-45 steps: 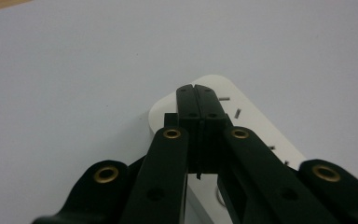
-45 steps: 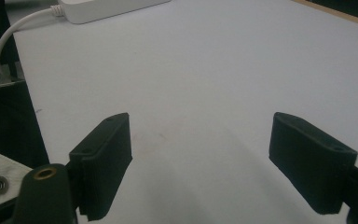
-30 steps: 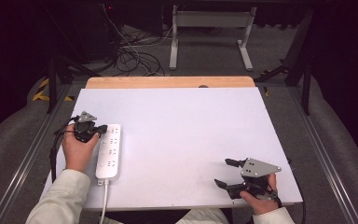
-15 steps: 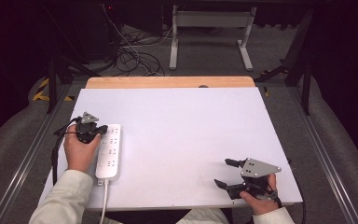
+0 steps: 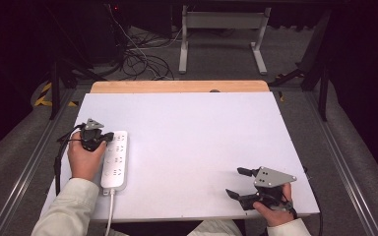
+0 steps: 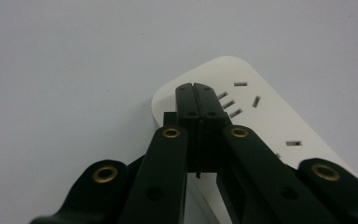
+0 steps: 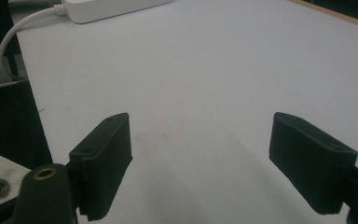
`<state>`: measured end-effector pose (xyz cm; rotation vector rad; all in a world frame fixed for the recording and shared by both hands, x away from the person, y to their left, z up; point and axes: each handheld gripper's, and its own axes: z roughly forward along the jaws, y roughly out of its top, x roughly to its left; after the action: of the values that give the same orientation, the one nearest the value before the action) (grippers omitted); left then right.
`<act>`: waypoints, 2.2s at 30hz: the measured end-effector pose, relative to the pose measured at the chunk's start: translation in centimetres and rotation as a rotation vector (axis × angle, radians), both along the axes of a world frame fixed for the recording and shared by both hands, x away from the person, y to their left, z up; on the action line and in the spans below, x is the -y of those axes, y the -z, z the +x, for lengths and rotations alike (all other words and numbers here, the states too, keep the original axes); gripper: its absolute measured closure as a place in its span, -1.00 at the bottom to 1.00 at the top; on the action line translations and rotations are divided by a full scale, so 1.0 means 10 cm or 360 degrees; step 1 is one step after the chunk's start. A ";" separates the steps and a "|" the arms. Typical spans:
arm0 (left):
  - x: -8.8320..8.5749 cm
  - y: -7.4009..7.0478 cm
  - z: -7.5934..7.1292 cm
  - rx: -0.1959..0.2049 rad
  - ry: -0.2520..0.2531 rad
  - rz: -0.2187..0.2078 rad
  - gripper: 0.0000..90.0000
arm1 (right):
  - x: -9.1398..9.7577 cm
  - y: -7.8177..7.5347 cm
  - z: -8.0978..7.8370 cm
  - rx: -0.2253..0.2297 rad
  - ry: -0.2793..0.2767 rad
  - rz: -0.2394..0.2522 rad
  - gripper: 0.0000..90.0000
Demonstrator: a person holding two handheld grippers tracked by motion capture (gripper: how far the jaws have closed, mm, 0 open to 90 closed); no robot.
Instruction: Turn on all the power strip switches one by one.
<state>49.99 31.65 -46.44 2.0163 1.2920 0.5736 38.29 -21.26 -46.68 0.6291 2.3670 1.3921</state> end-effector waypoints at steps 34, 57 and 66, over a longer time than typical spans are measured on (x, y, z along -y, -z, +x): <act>0.14 -0.55 -0.61 0.0249 0.0297 -0.0098 0.77 | 0.03 -0.02 0.00 0.0008 0.0019 0.0021 -0.52; -0.07 -0.54 -1.41 0.0446 0.0503 -0.0311 -0.27 | 0.02 -0.02 0.00 0.0013 0.0018 0.0012 -0.52; -0.07 -0.35 -1.58 0.0473 0.0564 -0.0231 -0.43 | 0.02 -0.02 -0.01 0.0014 0.0017 0.0008 -0.52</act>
<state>34.17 32.39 -42.97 1.8946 0.7566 0.5654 38.21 -21.45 -46.50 0.6349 2.3502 1.3940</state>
